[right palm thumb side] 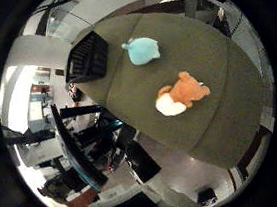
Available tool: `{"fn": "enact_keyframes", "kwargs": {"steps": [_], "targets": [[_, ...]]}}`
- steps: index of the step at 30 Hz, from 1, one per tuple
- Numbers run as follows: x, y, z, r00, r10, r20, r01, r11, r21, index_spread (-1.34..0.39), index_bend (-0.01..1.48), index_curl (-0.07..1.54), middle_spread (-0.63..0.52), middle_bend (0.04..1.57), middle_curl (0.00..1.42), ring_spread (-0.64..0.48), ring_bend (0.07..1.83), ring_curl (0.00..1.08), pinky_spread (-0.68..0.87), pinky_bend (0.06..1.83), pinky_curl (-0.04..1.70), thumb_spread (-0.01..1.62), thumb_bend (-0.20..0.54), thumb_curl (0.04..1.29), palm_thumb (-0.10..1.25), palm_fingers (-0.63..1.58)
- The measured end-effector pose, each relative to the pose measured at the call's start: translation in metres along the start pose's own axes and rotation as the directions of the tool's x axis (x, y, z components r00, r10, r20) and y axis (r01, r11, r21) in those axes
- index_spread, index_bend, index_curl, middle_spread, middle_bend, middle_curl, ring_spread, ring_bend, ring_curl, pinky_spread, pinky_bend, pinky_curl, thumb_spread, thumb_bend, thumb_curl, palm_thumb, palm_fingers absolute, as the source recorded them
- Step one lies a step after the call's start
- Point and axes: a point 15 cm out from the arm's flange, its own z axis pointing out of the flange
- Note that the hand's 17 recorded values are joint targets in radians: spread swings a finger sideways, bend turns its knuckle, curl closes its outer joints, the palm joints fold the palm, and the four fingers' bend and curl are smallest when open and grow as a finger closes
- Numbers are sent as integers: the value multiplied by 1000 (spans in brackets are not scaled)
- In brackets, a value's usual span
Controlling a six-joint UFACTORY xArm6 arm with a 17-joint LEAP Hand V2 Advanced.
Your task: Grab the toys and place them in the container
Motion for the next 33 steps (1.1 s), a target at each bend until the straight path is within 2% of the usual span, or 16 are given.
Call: {"fn": "enact_keyframes", "kwargs": {"steps": [5,11,28,33], "targets": [[16,4,42,996,-79,-32,78,995,-57,-411,163,291,39,189,297,190,241,259,335,513,102,1003,-27,288,466,-19],[5,2,87,990,-137,-21,135,987,-86,-411,153,263,46,186,300,191,243,264,335,506,125,997,-25,291,489,-33],[-63,-35,158,978,-206,45,208,977,-52,-412,150,236,61,180,281,185,264,271,328,502,163,994,-24,301,555,-49],[-88,-44,178,971,-226,74,230,972,-52,-411,155,236,31,183,284,175,274,273,340,502,169,988,-23,309,598,-33]]}}
